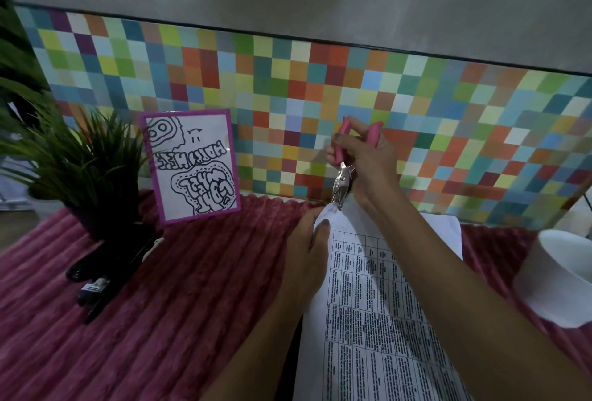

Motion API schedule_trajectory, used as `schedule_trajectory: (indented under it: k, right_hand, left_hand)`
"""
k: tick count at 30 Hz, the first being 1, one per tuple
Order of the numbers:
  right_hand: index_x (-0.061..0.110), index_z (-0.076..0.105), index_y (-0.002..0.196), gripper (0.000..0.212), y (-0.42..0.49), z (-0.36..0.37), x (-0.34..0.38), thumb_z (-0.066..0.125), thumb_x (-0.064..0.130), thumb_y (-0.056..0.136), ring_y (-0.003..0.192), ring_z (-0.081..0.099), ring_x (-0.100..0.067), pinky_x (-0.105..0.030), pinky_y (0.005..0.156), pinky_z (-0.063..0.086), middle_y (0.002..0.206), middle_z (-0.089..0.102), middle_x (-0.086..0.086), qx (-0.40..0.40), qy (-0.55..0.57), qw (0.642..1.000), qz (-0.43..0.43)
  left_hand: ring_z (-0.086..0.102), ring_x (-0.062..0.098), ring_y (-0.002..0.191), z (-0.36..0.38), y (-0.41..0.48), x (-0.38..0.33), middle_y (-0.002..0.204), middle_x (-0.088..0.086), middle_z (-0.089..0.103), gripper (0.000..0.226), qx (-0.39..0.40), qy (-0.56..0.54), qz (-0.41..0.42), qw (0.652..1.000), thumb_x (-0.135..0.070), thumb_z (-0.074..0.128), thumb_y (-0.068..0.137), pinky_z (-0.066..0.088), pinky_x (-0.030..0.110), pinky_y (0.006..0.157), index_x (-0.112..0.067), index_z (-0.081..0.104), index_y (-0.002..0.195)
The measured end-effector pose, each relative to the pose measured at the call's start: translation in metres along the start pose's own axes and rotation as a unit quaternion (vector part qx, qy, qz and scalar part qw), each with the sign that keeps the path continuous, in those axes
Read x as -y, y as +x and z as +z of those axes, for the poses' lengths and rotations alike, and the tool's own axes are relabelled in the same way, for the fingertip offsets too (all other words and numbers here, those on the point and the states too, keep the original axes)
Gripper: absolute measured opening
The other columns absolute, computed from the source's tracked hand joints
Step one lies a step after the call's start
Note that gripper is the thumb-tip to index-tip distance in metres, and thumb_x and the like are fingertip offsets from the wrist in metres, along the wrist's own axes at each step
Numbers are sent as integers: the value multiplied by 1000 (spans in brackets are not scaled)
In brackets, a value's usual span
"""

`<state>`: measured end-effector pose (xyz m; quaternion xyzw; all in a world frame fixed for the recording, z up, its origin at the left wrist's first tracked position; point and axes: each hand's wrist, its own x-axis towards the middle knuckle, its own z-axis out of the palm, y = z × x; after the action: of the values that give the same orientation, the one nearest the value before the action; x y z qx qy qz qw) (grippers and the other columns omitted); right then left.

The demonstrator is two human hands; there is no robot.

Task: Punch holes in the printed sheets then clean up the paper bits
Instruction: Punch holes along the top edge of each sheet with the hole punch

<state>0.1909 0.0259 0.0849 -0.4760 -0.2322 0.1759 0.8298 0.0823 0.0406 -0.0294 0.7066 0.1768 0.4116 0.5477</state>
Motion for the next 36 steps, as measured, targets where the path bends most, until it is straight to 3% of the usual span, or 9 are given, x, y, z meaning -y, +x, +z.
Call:
schedule_trajectory:
  k: [2,7,11,15,18,20,27,31,36]
  right_hand:
    - [7,62,114,36,0,-3,0,65,-10,82,58,64,-24,-28,56,54,83,65,-23,7,-4,1000,-7]
    - [-4,60,121,39,-1,-11,1,62,-12,83,57,62,-23,-26,56,53,82,60,-24,19,39,999,-13]
    - [-8,57,125,43,-5,-12,-1,62,-11,82,56,63,-22,-28,59,54,83,61,-24,34,52,998,-14]
    - [-8,56,126,45,-7,-14,1,61,-12,81,60,61,-25,-29,57,53,83,61,-23,30,101,994,-11]
    - [-6,56,126,44,-8,-16,4,60,-12,82,64,61,-27,-29,53,53,84,65,-23,25,125,992,-5]
    - [-3,58,125,42,-12,-16,3,61,-11,83,66,64,-26,-28,54,54,89,68,-24,18,105,994,-11]
    - [10,63,113,36,-15,-11,-4,63,-10,83,67,62,-26,-27,57,54,91,63,-27,-8,77,996,-45]
    - [14,63,107,35,-12,-9,-8,64,-10,82,63,60,-22,-29,59,54,76,63,-15,-22,85,994,-62]
    - [14,61,107,35,-12,-5,-10,62,-11,82,62,57,-23,-27,57,52,75,60,-15,-20,93,993,-70]
  left_hand:
    - [59,-3,113,0,-1,-2,120,-10,68,35,1,-5,-4,1000,-5,44,99,44,12,96,-16,63,126]
    - [48,-31,99,-1,-3,-11,106,-38,52,38,0,-10,-3,1000,0,44,98,32,-7,82,-28,55,123]
    - [62,-5,104,-2,-2,-7,111,-15,69,33,-4,-14,-10,1000,-3,45,98,45,9,86,-17,66,119]
    - [62,-2,107,-1,-3,-8,113,-11,70,34,-4,-14,-16,1000,-5,45,98,48,14,91,-18,65,122]
    - [65,12,86,0,-2,-4,93,2,71,23,-14,-8,-36,999,-6,46,97,51,27,77,-14,67,104]
    - [63,22,82,0,-2,-3,87,10,67,18,-16,-5,-39,999,-7,47,97,50,35,74,-11,64,95]
    - [59,16,72,-1,-3,-5,88,18,66,18,-4,-21,-27,999,-5,45,98,49,30,66,-9,63,95]
    - [64,24,83,-1,-2,-6,89,9,69,20,1,-37,-31,999,-4,45,97,51,32,72,-12,64,97]
    - [67,18,88,-2,-3,-10,94,3,72,26,12,-47,-26,998,-3,45,98,52,22,75,-17,66,103]
